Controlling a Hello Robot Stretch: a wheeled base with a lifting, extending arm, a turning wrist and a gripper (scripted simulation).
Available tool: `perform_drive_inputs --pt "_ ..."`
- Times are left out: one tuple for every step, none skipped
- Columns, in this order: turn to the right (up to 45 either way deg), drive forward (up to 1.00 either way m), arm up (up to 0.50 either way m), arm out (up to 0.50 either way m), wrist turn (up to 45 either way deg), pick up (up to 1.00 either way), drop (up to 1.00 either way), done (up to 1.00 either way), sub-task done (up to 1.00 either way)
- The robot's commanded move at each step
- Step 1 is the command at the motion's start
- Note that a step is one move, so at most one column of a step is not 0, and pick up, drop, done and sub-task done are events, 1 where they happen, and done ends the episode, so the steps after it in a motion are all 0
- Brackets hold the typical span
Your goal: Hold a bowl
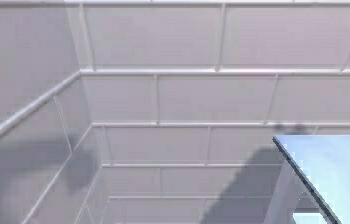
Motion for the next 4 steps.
perform_drive_inputs --pt "0.0 0.0 0.5 0.0 0.0 0.0 0.0 0.0 0.0" --pt "0.0 0.0 0.38 0.0 0.0 0.0 0.0 0.0 0.0" --pt "0.0 0.0 0.0 0.48 0.0 0.0 0.0 0.0 0.0" --pt "0.0 0.0 0.0 0.0 45.0 0.0 0.0 0.0 0.0"
